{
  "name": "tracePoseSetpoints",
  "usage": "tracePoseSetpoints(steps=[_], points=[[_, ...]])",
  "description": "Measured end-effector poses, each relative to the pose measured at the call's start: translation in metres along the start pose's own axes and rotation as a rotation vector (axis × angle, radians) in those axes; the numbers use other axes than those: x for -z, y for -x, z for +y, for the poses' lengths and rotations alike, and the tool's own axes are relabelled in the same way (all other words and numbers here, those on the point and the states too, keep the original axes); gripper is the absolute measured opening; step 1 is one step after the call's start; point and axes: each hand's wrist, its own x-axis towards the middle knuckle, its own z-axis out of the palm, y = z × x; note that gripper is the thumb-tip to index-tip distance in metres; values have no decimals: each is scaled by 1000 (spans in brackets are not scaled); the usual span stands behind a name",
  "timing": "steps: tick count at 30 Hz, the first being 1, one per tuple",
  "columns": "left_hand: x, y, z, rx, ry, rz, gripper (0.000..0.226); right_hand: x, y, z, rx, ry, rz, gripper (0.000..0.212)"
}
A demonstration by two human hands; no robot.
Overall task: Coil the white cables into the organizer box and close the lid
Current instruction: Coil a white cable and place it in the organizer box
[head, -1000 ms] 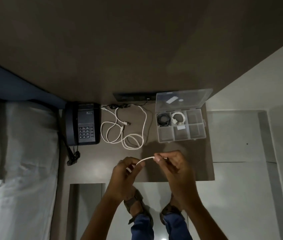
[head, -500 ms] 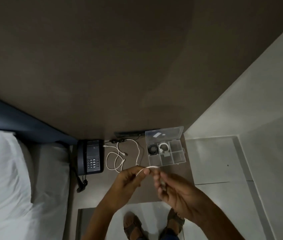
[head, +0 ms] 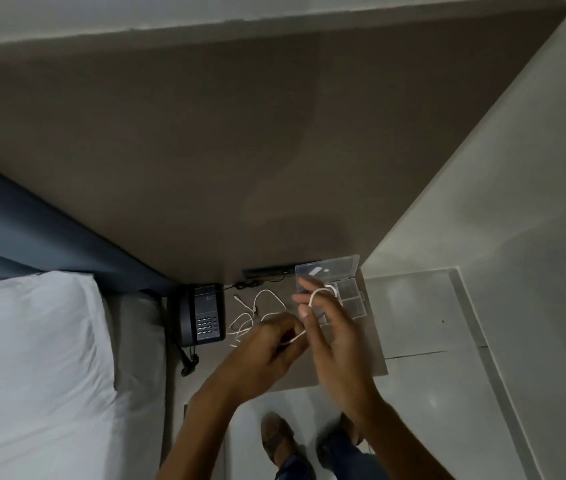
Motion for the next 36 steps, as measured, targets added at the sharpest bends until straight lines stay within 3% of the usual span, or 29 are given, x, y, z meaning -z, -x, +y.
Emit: tracePoseSetpoints(steps=[2, 7, 9, 12, 17, 21, 24, 26, 30, 31, 33, 36], points=[[10, 0, 9, -28, 10, 0, 16, 12, -3, -3, -1, 74, -109, 26], [36, -21, 36, 45, 106, -47, 31, 54, -15, -5, -243, 56, -441, 31], [42, -36, 49, 46, 163, -16, 27, 68, -23, -7, -303, -121, -510, 40], [43, -55, 67, 51, 249, 28, 21, 82, -32, -13, -414, -627, -572, 40], [37, -69, 82, 59, 399, 104, 40, 99, -34, -22, -580, -1338, -547, 36], [26, -64, 83, 76, 381, 116, 45, 105, -39, -38, -598, -1642, -271, 19], [20, -61, 83, 92, 333, 89, 46, 113, -47, -35, -561, -1751, -112, 43], [20, -60, 83, 84, 256, 56, 47, 112, -56, -38, -512, -1572, -116, 45], [26, -57, 87, 60, 83, -19, 27, 102, -58, -45, -246, -369, -114, 40], [30, -56, 89, 52, 67, -21, 26, 100, -57, -44, -168, -180, -152, 38], [43, -57, 92, 12, 43, -3, 27, 96, -54, -41, -143, -56, -247, 32], [64, -58, 97, -21, 26, 16, 28, 97, -54, -40, -201, -85, -329, 24]])
